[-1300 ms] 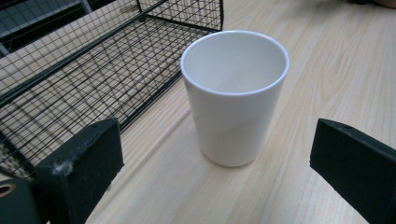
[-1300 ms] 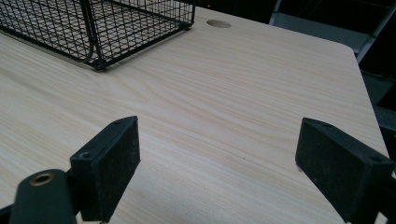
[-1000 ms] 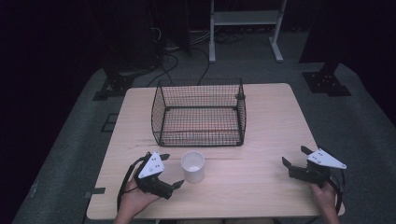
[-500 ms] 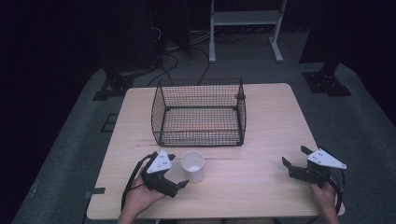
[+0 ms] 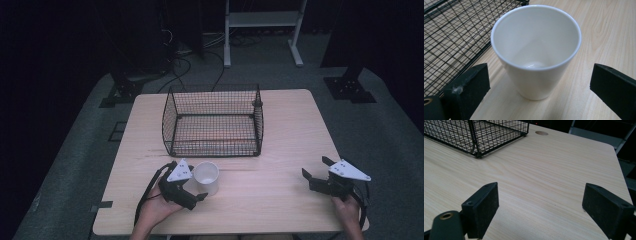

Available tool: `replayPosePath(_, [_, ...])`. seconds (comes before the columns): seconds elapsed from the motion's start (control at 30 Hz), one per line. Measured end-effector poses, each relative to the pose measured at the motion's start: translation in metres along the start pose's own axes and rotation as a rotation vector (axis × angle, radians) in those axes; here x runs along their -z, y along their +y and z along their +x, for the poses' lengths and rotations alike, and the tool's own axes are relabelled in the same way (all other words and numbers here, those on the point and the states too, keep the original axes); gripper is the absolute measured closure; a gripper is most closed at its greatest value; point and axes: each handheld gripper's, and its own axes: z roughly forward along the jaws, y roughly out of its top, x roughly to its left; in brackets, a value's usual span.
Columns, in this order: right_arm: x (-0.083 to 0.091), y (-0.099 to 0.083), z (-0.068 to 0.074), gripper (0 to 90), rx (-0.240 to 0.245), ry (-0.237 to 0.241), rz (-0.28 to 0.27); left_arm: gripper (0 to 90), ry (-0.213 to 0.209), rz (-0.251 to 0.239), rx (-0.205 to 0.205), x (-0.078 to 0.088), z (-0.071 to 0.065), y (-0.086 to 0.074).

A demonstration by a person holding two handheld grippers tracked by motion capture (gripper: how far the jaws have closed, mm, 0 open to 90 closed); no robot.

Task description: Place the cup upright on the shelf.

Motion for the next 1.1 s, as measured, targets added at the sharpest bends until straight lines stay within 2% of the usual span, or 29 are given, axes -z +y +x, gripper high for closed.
replayPosePath(0.1, [0.000,0.000,0.000,13.1,0.001,0.001,0.001,1.9,-0.006,0.020,0.004,-0.005,0.002,0.001])
replayPosePath(0.2, [0.000,0.000,0.000,13.1,0.001,0.002,0.000,1.8,-0.015,0.015,0.021,-0.007,0.004,0.002])
replayPosePath(0.7, [0.000,0.000,0.001,13.1,0.007,0.003,-0.001,2.3,-0.027,0.054,0.027,-0.024,0.008,0.009])
replayPosePath(0.83, [0.000,0.000,0.001,13.1,0.008,0.003,-0.001,5.8,-0.031,0.064,0.024,-0.026,0.009,0.011])
replayPosePath(0.97, [0.000,0.000,0.001,13.1,0.010,0.004,-0.002,19.8,-0.046,0.059,0.011,-0.025,0.010,0.012])
replayPosePath(1.1, [0.000,0.000,0.001,13.1,0.007,0.005,-0.002,21.1,-0.048,0.073,0.004,-0.024,0.009,0.015])
